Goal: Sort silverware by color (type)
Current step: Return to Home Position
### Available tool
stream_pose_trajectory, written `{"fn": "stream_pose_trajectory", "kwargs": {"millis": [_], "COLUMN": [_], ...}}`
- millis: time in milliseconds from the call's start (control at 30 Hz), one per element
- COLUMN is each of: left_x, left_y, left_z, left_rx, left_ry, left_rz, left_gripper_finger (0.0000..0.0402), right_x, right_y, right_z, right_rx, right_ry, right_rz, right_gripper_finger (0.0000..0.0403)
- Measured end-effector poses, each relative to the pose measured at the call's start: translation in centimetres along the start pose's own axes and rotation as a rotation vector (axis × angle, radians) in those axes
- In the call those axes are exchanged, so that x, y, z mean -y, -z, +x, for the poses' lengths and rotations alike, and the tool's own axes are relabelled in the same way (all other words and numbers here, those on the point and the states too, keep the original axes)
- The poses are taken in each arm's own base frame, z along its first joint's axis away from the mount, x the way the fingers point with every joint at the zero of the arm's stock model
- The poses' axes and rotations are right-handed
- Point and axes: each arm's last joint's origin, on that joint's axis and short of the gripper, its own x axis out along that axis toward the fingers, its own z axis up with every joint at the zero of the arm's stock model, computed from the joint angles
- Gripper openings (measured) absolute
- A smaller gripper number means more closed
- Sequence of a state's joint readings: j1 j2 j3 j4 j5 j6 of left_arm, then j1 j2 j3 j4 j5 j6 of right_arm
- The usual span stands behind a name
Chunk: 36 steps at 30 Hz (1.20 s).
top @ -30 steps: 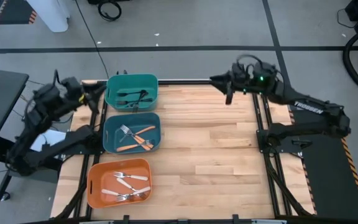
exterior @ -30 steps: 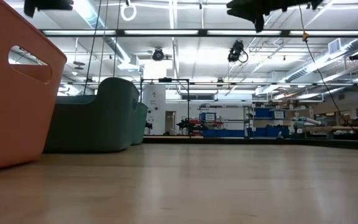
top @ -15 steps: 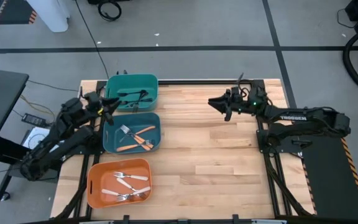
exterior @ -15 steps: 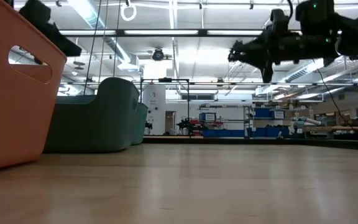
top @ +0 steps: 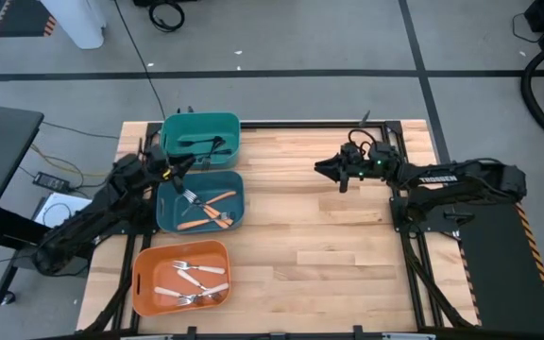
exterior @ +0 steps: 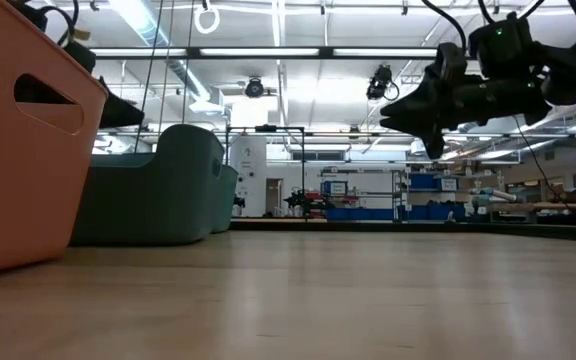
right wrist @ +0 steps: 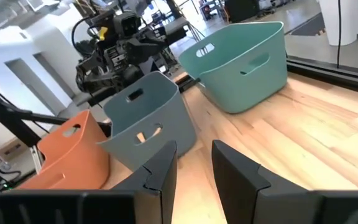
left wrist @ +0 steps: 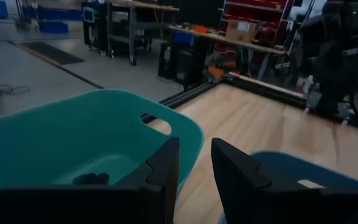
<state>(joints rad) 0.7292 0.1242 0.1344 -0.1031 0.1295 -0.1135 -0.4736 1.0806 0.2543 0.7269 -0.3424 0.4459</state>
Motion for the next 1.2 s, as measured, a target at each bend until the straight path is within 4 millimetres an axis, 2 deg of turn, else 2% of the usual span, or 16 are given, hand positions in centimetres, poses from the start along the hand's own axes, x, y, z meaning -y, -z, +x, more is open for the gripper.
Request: {"fn": "stream_pose_trajectory", "kwargs": {"millis": [300, 533, 900, 1200], "left_x": [-0.3, -0.3, -0.4, -0.4], "left_y": [1.7, 1.9, 2.2, 2.2], "left_z": [0.6, 0.6, 0.6, 0.6], "left_rx": [0.012, 0.001, -0.035, -0.034], "left_ry": [0.002, 0.0, -0.025, -0.029], "left_rz": [-0.035, -0.058, -0.094, -0.121], "left_gripper_finger": [0.0102, 0.0102, 0.0102, 0.0102], "right_x": [0.3, 1.0, 1.9, 2.2], "right_y": [0.6, 1.1, 1.9, 2.0], "right_z": [0.4, 0.7, 1.3, 1.3], "right_rx": [-0.049, -0.075, -0.131, -0.114], "right_ry": [-0.029, -0.006, -0.048, 0.023], "right_rz": [-0.057, -0.08, -0.047, 0.105], "right_gripper_finger": [0.0109, 0.0109, 0.0109, 0.0109]}}
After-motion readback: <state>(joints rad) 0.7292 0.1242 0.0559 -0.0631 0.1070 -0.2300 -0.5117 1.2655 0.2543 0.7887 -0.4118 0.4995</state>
